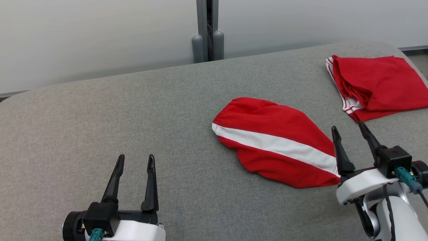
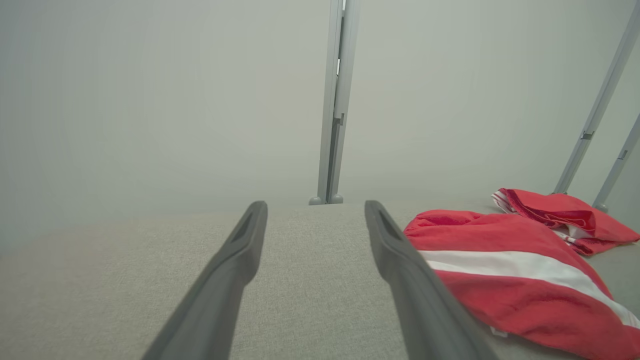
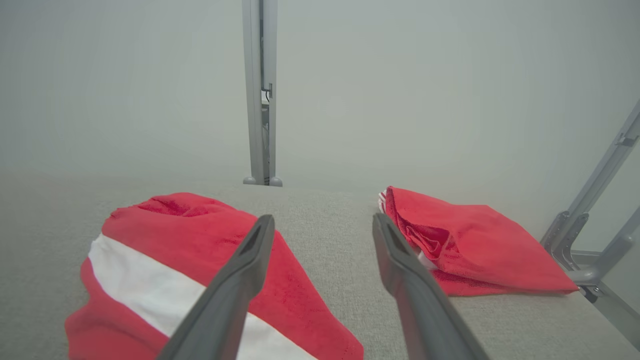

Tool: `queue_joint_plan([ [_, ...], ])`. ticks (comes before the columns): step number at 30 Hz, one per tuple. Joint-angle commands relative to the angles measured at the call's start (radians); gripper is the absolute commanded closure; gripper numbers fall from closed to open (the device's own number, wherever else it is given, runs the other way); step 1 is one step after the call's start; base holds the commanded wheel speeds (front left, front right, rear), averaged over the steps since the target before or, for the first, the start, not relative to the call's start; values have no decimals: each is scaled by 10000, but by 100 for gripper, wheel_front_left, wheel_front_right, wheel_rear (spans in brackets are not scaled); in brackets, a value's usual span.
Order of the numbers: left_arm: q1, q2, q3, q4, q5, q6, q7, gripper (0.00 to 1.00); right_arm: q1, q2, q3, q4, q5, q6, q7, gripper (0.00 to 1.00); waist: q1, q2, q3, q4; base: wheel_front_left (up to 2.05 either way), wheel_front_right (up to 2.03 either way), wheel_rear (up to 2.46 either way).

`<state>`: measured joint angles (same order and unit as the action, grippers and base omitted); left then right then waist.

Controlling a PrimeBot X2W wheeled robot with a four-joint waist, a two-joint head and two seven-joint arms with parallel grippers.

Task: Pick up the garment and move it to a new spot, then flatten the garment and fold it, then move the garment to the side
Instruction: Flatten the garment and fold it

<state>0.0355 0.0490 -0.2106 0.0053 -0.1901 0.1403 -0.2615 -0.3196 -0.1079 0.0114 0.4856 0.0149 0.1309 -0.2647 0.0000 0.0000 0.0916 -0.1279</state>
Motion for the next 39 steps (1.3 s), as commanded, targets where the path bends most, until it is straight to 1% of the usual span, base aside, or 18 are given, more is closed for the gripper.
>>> queue_joint_plan([
  [1, -28, 35, 26, 39, -35, -57, -36, 0, 404, 81, 182, -601, 290, -3, -5, 0, 0, 0, -110, -47, 0, 0, 0],
  [9, 203, 33, 31, 181, -55, -120, -36, 0, 1989, 362, 1173, -2829, 1351, -3, -5, 0, 0, 0, -577, 9, 0, 0, 0],
  [13, 322, 30, 77, 235, -111, -114, -36, 0, 2829, 409, 1478, -3606, 1240, -3, -5, 0, 0, 0, -718, 10, 0, 0, 0],
  [17, 357, 33, 1, 351, -199, -48, -36, 0, 3346, 472, 1648, -3796, 1234, -3, -5, 0, 0, 0, -814, -44, 0, 0, 0],
  [23, 302, 35, -12, 546, -234, -40, -36, 0, 3443, 506, 1741, -3922, 1248, -3, -5, 0, 0, 0, -812, -208, 0, 0, 0],
  [28, 24, 33, -113, 981, -176, -199, -36, 0, 3266, 475, 1772, -4123, 1232, -3, -5, 0, 0, 0, -694, -407, 0, 0, 0],
  [34, -1038, 36, -225, 2353, -78, -823, -36, 0, 3058, 437, 1899, -4455, 1334, -3, -5, 0, 0, 0, -368, -693, 0, 0, 0],
  [39, -2551, 122, -387, 4121, -226, -1566, 8, 0, 2811, 429, 2024, -4751, 1422, -3, -5, 0, 0, 0, 96, -1027, 0, 0, 0],
])
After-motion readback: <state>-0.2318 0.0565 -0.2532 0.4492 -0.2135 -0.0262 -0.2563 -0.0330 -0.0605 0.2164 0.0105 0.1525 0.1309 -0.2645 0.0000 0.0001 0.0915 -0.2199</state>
